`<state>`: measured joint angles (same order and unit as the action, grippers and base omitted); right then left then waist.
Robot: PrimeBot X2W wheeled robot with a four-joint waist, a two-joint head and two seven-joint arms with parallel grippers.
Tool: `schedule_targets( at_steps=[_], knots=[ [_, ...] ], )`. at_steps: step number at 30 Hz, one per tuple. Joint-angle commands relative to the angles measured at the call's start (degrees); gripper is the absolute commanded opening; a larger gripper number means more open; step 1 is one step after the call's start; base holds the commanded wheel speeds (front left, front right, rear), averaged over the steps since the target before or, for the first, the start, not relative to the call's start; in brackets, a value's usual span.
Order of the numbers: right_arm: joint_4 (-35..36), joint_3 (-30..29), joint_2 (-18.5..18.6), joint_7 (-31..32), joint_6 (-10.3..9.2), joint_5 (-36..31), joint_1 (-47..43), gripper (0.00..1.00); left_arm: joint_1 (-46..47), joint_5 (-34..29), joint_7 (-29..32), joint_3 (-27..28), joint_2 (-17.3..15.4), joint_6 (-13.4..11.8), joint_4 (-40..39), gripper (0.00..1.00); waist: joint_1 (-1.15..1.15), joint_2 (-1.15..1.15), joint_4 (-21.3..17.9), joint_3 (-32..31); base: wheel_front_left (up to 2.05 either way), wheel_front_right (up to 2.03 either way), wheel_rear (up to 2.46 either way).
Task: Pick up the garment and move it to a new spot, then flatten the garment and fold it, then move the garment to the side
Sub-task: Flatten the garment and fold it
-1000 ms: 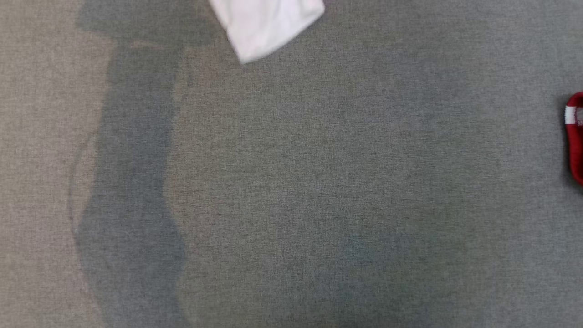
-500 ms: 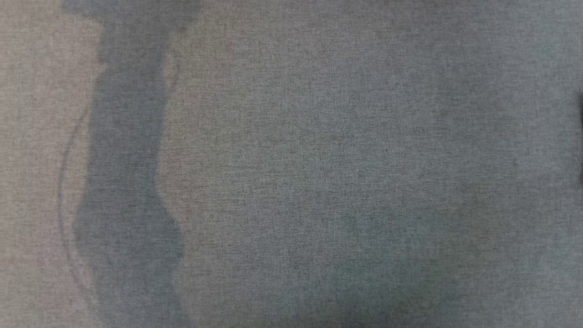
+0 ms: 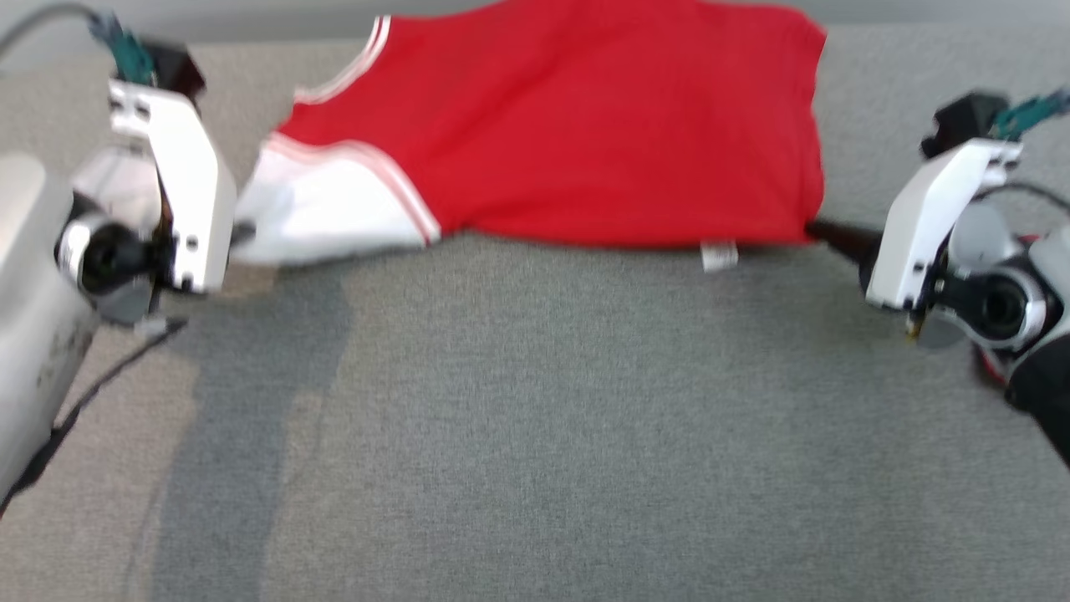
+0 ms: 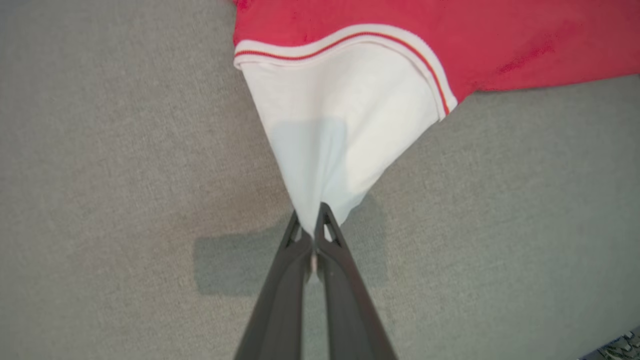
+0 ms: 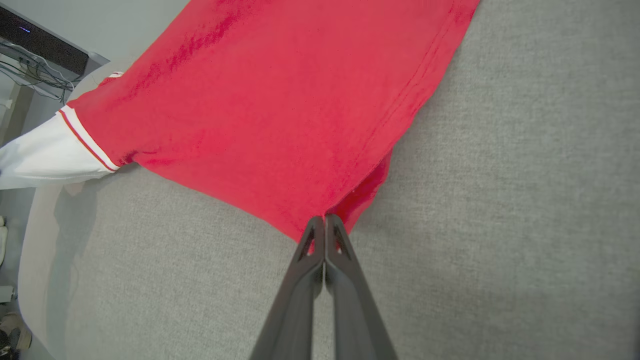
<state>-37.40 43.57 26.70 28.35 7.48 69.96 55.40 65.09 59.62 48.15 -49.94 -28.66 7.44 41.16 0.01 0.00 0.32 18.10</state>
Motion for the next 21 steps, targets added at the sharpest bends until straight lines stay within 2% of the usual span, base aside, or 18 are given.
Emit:
schedule_targets(
  at_steps=[1,3,7,14,15,21],
  knots=[
    [0.97,0.89,0.78,1.8,0.05,1.21,-2.54,0.0,-2.86,1.54,2.13,-0.89,-1.72,0.06,-1.5,0.0,-0.01,0.0,-0.55,-6.86,0.0,0.0,0.0],
    [3.14,2.6,1.43,5.32,0.05,3.05,-6.68,0.0,-8.38,4.21,6.4,-2.46,-5.02,0.06,-4.67,0.0,-0.01,0.0,-1.15,-11.28,0.0,0.0,0.0],
    [6.93,4.03,2.79,9.89,0.05,5.09,-11.51,0.0,-15.15,7.47,10.7,-3.32,-8.87,-1.32,-10.26,0.0,-0.01,0.0,-1.96,-15.34,0.0,0.0,0.0],
    [15.52,4.92,8.18,14.71,0.05,6.86,-21.71,0.0,-26.55,13.21,14.95,-3.51,-16.08,-7.37,-25.06,0.0,-0.01,0.0,-2.27,-19.37,0.0,0.0,0.0],
    [15.52,4.92,8.18,14.71,0.05,6.86,-21.71,0.0,-26.55,13.21,14.95,-3.51,-16.08,-7.37,-25.06,0.0,-0.01,0.0,-2.27,-19.37,0.0,0.0,0.0],
    [23.09,2.18,13.49,17.25,0.05,8.82,-30.52,0.0,-33.36,17.31,18.68,-3.42,-23.87,-13.08,-39.48,0.0,-0.01,0.0,-2.3,-19.9,0.0,0.0,0.0]
  ],
)
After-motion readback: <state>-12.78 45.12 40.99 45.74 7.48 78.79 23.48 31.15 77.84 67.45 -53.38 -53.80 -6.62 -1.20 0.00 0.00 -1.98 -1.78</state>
